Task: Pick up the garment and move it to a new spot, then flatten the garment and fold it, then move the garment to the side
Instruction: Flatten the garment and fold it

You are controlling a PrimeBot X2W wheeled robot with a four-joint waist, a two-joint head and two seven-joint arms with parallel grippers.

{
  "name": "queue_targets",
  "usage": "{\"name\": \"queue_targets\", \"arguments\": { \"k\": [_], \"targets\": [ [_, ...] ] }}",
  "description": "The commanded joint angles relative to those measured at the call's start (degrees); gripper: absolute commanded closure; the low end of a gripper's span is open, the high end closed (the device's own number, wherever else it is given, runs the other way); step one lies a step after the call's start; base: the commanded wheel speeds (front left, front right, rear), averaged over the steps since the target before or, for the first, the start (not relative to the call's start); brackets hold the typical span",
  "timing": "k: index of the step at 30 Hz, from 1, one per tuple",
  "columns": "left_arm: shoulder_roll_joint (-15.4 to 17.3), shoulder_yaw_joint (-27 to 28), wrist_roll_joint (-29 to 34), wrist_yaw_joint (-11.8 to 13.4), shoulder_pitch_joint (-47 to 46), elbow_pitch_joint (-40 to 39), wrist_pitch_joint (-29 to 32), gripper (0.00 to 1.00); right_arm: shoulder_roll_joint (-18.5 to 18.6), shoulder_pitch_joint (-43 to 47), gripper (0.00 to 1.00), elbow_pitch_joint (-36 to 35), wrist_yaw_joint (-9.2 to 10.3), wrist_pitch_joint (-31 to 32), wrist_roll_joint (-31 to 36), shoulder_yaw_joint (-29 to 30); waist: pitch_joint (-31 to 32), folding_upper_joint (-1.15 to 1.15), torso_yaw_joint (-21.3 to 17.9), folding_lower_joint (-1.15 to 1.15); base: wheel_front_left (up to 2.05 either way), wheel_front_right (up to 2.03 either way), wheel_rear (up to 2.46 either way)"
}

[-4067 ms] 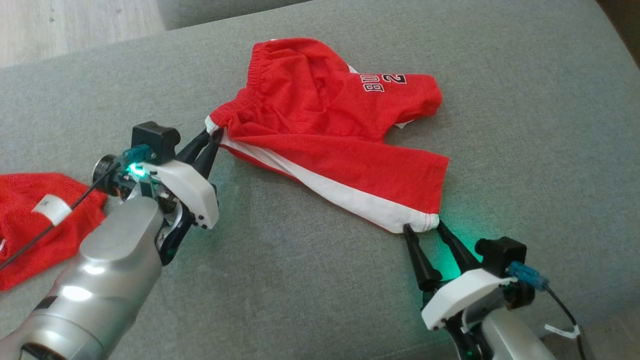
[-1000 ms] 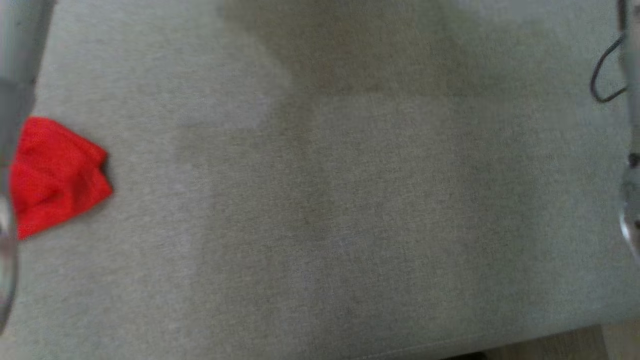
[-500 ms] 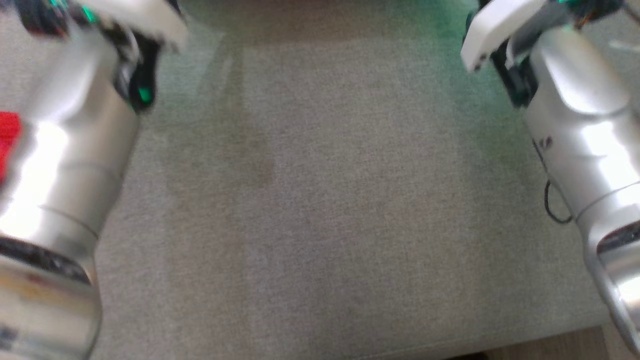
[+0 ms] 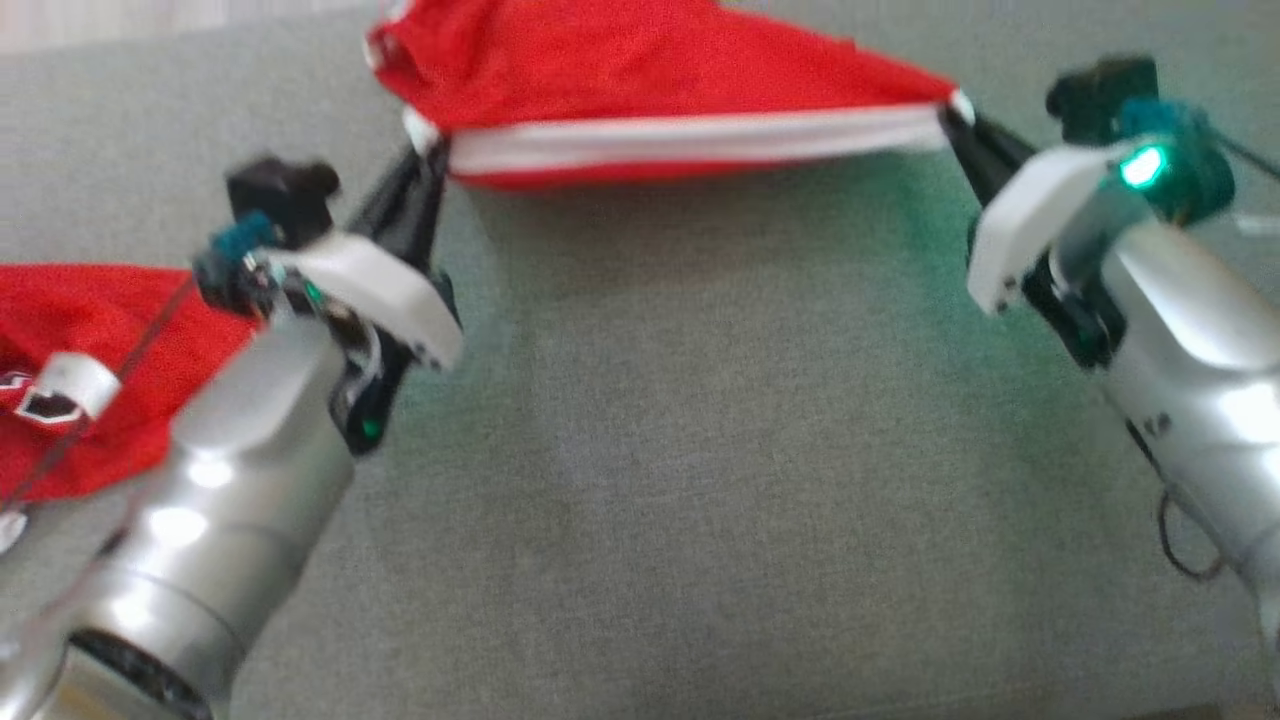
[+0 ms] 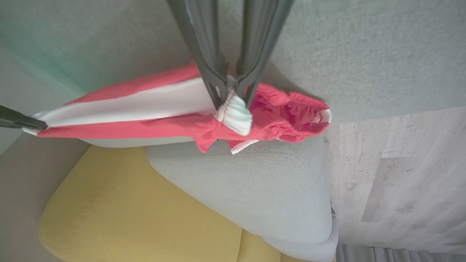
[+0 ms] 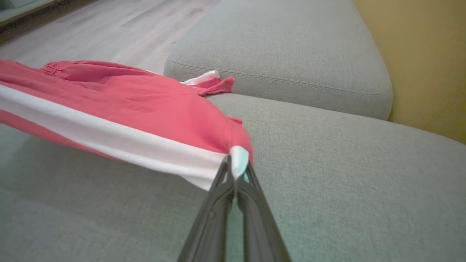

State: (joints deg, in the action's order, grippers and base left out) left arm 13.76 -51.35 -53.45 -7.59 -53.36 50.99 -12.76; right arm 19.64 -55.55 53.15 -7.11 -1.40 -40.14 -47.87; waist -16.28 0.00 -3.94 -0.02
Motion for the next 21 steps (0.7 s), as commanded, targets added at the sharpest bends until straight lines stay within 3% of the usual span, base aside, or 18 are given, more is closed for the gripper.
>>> {"name": "queue_targets", "arguments": {
  "k": [1,10,21],
  "targets": [
    [2.03,1.21,-0.15,0.11,-0.64,-1.58,-0.70,1.00,1.37,2.03,1.00,-1.62,-0.37,0.01,-1.23,-0.69,2.14,0.00,0.41,0.02,0.00,0.00,0.00],
    [2.42,-0.17,-1.23,0.88,7.80,-5.69,-0.95,1.00,7.39,10.44,1.00,-7.13,-0.37,0.73,-7.96,-5.51,7.30,0.00,0.59,0.02,0.00,0.00,0.00],
    [4.25,-1.38,-2.12,4.40,20.63,-12.72,-1.55,1.00,14.33,19.15,1.00,-16.06,-0.37,3.30,-12.09,-10.50,16.00,0.00,-0.66,0.02,0.00,0.00,0.00]
  ]
}}
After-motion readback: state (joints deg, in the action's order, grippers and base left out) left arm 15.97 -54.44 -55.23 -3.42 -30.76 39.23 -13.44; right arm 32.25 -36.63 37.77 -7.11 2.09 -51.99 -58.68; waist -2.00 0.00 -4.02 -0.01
